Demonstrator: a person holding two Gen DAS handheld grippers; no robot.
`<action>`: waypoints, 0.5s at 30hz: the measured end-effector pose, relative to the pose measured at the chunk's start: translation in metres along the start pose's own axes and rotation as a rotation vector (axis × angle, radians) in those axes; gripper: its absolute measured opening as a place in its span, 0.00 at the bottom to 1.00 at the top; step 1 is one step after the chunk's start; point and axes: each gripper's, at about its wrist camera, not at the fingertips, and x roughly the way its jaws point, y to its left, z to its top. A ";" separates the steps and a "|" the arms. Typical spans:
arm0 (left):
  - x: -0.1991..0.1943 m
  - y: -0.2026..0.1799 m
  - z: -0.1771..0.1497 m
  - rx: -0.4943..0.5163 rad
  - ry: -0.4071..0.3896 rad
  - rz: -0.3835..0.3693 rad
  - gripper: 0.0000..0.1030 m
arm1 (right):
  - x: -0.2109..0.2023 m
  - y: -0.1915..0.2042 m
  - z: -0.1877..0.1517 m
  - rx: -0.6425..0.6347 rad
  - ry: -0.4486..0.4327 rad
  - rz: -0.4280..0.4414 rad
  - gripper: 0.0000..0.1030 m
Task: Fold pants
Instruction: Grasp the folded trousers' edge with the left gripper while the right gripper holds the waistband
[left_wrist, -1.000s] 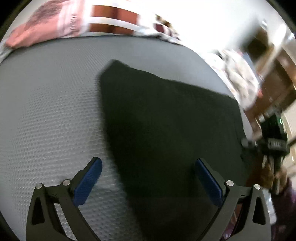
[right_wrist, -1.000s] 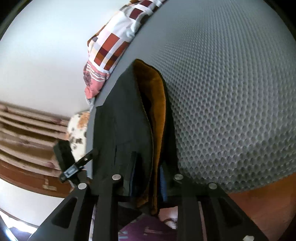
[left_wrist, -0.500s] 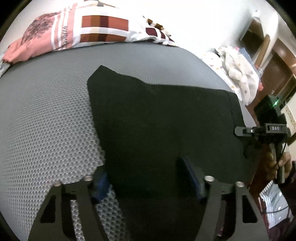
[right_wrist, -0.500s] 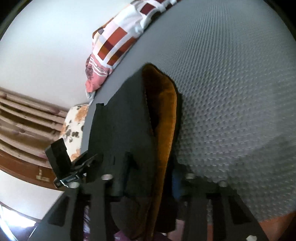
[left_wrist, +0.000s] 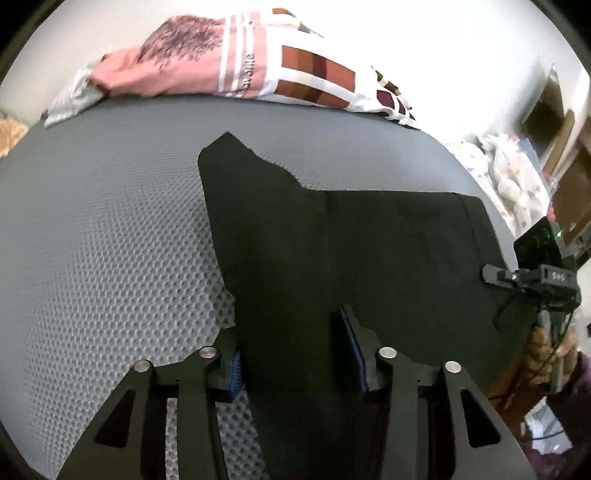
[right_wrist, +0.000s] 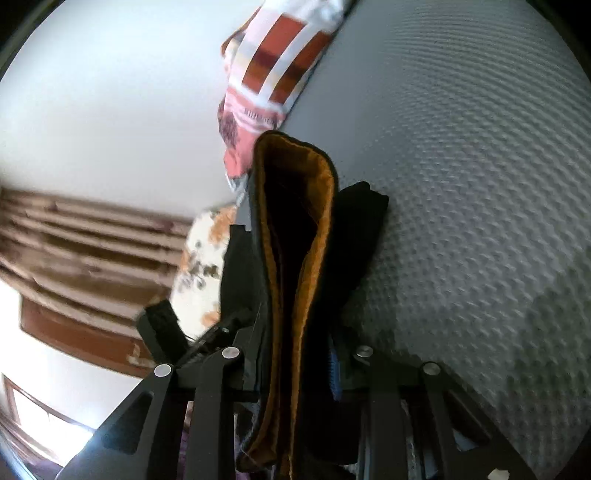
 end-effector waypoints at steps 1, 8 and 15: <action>0.000 0.002 0.000 -0.007 0.001 0.006 0.54 | 0.000 0.004 0.000 -0.027 0.004 -0.024 0.24; 0.010 -0.007 -0.001 0.037 -0.005 0.073 0.75 | -0.008 0.011 0.001 -0.101 0.043 -0.135 0.34; 0.014 -0.015 0.000 0.090 -0.021 0.131 0.76 | 0.011 0.026 0.006 -0.133 0.022 -0.185 0.39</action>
